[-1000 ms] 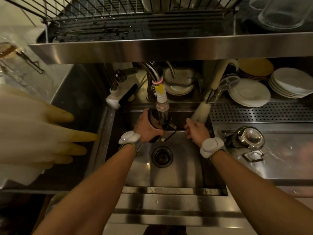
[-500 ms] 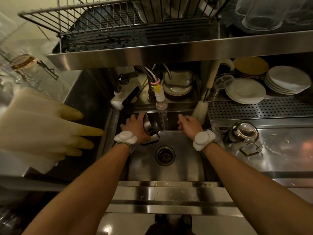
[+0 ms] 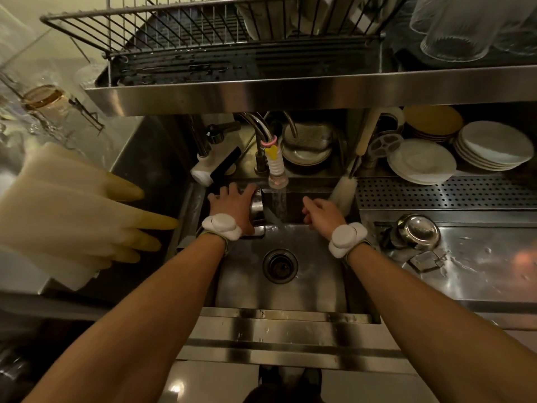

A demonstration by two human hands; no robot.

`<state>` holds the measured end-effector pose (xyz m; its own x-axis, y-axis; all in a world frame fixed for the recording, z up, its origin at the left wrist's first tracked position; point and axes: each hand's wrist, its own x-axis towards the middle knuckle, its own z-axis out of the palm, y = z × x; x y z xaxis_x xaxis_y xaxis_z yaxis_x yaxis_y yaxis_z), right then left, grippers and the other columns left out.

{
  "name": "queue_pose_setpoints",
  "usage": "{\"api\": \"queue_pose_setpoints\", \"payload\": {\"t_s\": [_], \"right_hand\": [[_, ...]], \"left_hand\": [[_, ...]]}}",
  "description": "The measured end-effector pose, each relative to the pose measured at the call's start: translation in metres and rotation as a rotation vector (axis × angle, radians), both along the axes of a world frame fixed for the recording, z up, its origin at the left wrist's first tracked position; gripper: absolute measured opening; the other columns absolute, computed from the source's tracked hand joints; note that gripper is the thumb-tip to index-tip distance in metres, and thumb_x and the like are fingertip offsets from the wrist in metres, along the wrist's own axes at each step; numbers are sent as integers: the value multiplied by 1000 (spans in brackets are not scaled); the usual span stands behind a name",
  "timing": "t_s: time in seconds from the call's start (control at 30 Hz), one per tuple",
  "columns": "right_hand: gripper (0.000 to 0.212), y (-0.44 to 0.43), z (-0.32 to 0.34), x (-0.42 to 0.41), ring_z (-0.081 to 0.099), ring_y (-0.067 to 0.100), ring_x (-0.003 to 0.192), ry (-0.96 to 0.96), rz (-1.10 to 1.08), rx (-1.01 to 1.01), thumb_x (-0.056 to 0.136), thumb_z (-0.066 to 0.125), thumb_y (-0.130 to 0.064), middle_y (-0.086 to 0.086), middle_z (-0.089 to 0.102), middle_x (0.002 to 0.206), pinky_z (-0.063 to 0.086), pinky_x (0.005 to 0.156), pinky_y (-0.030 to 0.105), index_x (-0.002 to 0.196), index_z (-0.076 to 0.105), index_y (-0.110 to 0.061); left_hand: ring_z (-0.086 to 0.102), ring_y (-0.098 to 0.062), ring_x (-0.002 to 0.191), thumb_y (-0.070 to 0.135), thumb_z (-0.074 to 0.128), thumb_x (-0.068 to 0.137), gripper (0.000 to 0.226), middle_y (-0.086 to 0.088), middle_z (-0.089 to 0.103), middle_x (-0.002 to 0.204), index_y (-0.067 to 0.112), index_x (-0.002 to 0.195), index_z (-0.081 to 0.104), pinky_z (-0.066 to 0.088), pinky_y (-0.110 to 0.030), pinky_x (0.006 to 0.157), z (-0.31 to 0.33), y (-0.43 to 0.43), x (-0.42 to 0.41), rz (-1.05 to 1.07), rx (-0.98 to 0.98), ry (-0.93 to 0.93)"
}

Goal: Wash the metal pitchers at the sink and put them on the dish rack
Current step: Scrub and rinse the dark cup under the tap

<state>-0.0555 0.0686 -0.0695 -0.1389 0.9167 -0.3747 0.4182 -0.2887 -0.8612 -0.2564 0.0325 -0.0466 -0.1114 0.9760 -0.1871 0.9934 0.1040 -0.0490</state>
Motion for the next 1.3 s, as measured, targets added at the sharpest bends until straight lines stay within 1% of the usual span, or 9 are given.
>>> {"api": "queue_pose_setpoints", "payload": {"t_s": [0.3, 0.4, 0.67, 0.77, 0.83, 0.93, 1.1, 1.2, 1.3], "right_hand": [[36, 2, 7, -1, 54, 17, 69, -27, 51, 0, 99, 43, -38, 2, 56, 70, 45, 66, 29, 86, 58, -8], [36, 1, 8, -2, 57, 19, 74, -51, 73, -9, 98, 44, -39, 1, 57, 70, 48, 77, 36, 76, 57, -15], [36, -3, 1, -7, 62, 31, 101, -147, 148, -72, 93, 50, -46, 12, 67, 101, 47, 91, 41, 95, 65, -14], [37, -5, 2, -14, 63, 34, 102, -128, 92, -119, 94, 47, -48, 16, 66, 107, 51, 90, 46, 96, 61, -14], [39, -6, 7, -18, 64, 38, 99, -47, -7, -165, 97, 43, -46, 26, 63, 105, 51, 92, 55, 100, 57, -10], [51, -2, 12, -19, 64, 37, 79, 100, -141, -284, 99, 35, -48, 28, 63, 90, 54, 78, 48, 93, 58, -3], [35, 0, 8, -16, 43, 19, 55, 276, -241, -508, 98, 36, -42, 5, 40, 60, 42, 65, 32, 78, 46, -16], [33, 1, 4, -17, 38, 17, 55, 320, -244, -548, 95, 36, -38, 3, 35, 59, 43, 68, 35, 69, 41, -19], [39, 4, 4, -15, 41, 18, 58, 329, -189, -544, 93, 41, -38, 3, 37, 60, 45, 73, 39, 60, 38, -18]], "left_hand": [[39, -38, 124, 61, 76, 57, 109, -16, 39, 135, 31, 146, 20, 30, -58, 104, -2, -4, 4, -37, 24, 40], [40, -39, 124, 61, 77, 56, 109, -15, 39, 134, 30, 145, 21, 32, -58, 104, 0, -7, 8, 12, 28, -3], [51, -26, 121, 34, 88, 55, 106, -6, 51, 132, 14, 140, 28, 45, -35, 96, -16, -5, 27, 587, 40, -978], [57, -19, 113, 52, 90, 42, 110, 0, 57, 125, 13, 133, 41, 49, -36, 98, -29, 5, 36, 692, -1, -1165], [65, -16, 105, 68, 86, 23, 120, -1, 66, 120, 15, 126, 52, 54, -38, 93, -50, 15, 32, 680, -21, -1232], [68, -17, 101, 70, 82, 33, 104, -3, 69, 115, 20, 122, 59, 56, -38, 88, -52, 16, 31, 597, -101, -1301], [65, -23, 106, 47, 74, 74, 30, -4, 68, 113, 33, 98, 61, 52, -43, 94, -41, 13, 32, 485, -172, -1333], [64, -15, 99, 28, 73, 81, 32, 3, 66, 102, 24, 108, 56, 52, -25, 79, -41, 14, 32, 449, -160, -1354], [64, -17, 104, 20, 86, 63, 59, -1, 67, 110, 14, 115, 59, 51, -29, 87, -43, 19, 28, 378, -157, -1335]]}}
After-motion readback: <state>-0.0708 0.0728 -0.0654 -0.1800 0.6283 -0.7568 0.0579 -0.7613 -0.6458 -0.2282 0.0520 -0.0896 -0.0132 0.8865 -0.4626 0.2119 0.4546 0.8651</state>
